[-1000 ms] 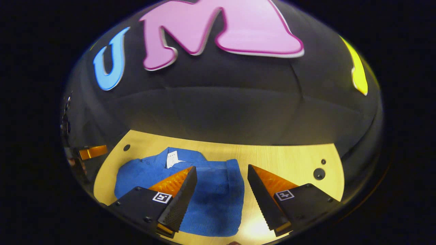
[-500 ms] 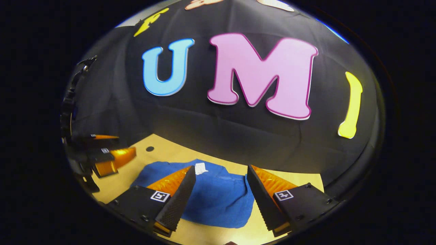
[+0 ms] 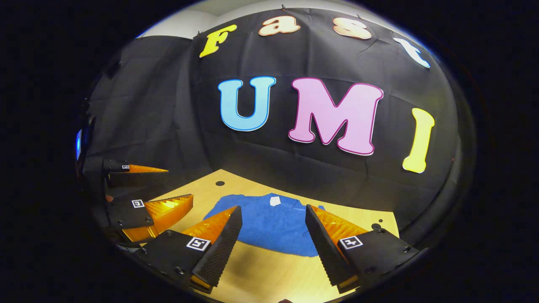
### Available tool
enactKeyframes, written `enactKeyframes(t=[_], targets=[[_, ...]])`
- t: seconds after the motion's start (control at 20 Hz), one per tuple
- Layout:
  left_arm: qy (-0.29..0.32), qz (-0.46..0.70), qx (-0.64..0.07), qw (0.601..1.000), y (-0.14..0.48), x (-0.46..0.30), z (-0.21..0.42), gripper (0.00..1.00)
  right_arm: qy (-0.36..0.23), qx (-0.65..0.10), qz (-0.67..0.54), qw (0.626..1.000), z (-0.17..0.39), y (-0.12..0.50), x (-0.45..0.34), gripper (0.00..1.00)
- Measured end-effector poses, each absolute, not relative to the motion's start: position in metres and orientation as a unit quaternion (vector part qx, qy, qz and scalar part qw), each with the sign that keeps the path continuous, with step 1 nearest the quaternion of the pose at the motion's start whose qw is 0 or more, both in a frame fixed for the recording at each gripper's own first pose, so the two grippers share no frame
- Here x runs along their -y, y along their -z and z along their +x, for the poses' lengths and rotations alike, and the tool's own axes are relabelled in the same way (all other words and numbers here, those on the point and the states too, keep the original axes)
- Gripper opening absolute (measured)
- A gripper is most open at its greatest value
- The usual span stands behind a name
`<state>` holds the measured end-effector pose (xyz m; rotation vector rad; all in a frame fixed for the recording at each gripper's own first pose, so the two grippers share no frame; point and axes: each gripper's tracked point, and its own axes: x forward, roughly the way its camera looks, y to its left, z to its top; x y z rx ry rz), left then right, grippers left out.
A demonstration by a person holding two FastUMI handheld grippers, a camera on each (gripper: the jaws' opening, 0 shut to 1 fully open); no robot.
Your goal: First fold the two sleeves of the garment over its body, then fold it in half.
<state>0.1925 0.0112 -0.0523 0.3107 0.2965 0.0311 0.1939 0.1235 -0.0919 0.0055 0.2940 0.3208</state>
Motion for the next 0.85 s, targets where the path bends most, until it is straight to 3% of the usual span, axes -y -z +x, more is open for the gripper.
enactKeyframes(t=[0.45,0.85], targets=[[-0.002,0.125,-0.073,0.989,0.014,-0.003,0.109,0.84,-0.128,-0.096,0.028,0.987,0.124,0.038,-0.127,0.95],[-0.02,0.093,-0.057,0.994,-0.005,-0.012,0.061,0.84,-0.15,-0.063,0.027,0.986,0.084,-0.001,-0.149,0.95]])
